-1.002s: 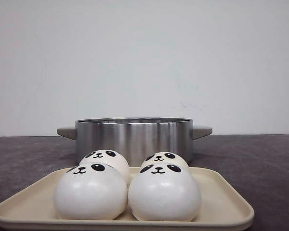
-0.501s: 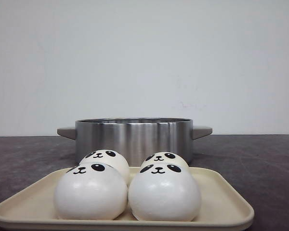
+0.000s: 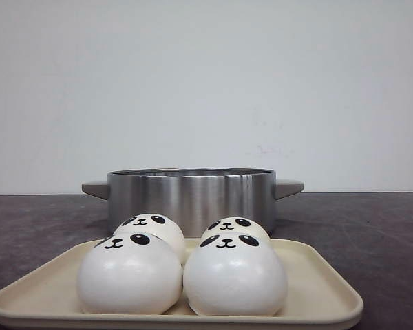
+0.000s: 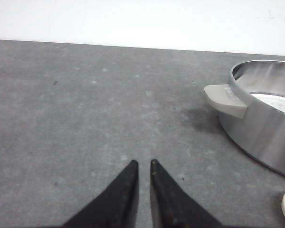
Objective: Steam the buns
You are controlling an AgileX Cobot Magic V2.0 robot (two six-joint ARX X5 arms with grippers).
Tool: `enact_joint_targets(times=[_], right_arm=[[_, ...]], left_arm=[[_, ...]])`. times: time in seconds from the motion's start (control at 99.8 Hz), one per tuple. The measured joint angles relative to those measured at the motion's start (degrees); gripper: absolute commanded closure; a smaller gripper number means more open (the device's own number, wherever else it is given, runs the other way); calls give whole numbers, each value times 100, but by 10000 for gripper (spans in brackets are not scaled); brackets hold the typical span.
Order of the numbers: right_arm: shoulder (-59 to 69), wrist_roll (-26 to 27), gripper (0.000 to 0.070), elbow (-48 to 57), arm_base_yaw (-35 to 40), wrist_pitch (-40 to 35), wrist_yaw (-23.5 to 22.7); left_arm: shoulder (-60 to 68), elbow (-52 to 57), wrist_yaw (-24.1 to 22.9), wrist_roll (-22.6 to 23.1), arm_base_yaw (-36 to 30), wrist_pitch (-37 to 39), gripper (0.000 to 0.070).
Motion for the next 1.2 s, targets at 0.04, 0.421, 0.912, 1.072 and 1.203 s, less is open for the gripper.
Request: enact_joint_targets(times=[0.04, 0.421, 0.912, 1.072, 1.203], right_arm=[[0, 0, 693, 0, 0, 0, 0], [2, 0, 693, 0, 0, 2, 0], [2, 2, 693, 0, 0, 2, 0], [2, 79, 693, 0, 0, 2, -87], [2, 448, 693, 0, 0, 87, -485]], left_arm=[[0, 0, 0, 0, 0, 0, 700], [0, 0, 0, 0, 0, 0, 700], [0, 0, 0, 0, 0, 0, 700], [0, 0, 258, -225, 0, 15, 700], [0, 0, 505, -1071, 0, 33, 700]])
